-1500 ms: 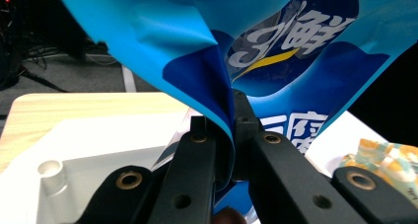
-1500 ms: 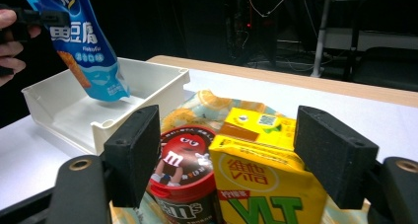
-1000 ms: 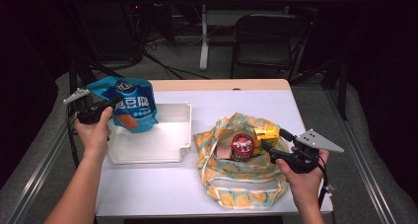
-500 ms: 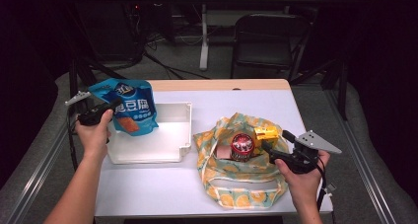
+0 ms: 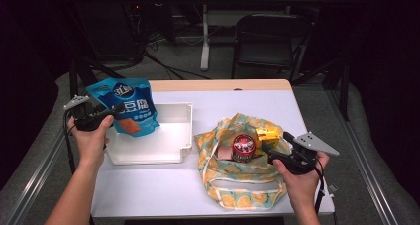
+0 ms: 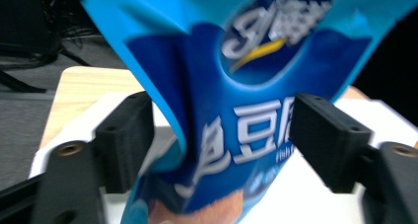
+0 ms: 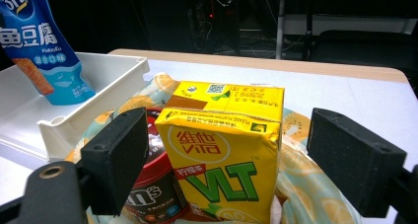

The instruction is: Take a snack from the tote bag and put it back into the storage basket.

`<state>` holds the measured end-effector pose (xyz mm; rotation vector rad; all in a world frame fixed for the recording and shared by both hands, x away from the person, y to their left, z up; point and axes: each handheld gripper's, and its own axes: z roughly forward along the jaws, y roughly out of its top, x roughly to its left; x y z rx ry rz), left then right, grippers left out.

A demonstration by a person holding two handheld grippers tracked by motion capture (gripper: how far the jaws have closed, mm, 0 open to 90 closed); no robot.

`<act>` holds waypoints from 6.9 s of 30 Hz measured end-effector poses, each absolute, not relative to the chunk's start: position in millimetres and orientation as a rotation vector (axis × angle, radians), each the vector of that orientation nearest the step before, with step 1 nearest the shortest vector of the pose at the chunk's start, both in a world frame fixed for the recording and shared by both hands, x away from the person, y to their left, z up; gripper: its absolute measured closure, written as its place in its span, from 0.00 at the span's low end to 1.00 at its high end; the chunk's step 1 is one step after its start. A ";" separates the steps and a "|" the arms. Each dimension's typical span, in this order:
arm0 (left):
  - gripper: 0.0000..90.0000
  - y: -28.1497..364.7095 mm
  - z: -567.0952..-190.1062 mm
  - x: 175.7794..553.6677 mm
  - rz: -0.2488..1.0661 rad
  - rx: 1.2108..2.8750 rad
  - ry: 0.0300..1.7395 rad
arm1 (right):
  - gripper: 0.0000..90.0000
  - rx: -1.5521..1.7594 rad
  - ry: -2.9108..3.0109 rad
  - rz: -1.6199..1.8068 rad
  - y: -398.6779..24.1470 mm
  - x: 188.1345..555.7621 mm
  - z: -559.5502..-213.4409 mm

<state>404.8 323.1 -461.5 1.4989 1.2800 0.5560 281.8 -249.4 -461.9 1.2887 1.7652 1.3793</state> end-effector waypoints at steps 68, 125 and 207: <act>0.17 180.8 -493.5 312.5 0.414 1.737 0.976 | 0.32 1.407 1.606 1.223 -218.7 305.9 -481.5; 0.26 106.3 -477.1 282.2 0.351 1.788 0.679 | 0.33 1.227 1.680 1.450 -198.0 261.4 -409.7; 0.57 139.0 -474.6 276.1 0.409 1.698 0.766 | 0.16 1.009 1.896 1.609 -133.0 241.6 -421.8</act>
